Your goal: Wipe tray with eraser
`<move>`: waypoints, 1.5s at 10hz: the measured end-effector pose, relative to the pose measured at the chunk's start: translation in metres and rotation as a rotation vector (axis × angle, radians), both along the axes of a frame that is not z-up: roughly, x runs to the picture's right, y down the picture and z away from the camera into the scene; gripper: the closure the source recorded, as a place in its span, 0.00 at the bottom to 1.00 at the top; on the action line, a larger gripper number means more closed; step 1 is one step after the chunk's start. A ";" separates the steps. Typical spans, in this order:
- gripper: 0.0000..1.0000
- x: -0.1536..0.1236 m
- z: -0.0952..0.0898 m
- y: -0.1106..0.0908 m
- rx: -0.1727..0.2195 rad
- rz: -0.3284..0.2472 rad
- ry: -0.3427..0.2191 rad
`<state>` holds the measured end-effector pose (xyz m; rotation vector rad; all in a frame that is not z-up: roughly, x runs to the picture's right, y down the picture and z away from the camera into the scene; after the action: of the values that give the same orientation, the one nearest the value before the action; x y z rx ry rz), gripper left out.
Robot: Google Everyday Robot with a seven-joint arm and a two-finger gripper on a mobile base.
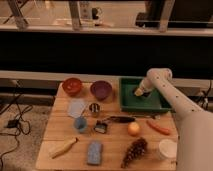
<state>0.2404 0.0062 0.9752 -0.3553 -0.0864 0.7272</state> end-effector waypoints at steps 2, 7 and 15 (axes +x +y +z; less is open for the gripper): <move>0.96 -0.015 -0.001 0.003 0.001 -0.005 -0.036; 0.96 -0.029 -0.012 0.019 -0.014 -0.015 -0.086; 0.96 -0.015 -0.052 0.022 -0.003 -0.014 -0.076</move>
<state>0.2254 0.0277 0.9233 -0.3863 -0.1543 0.7003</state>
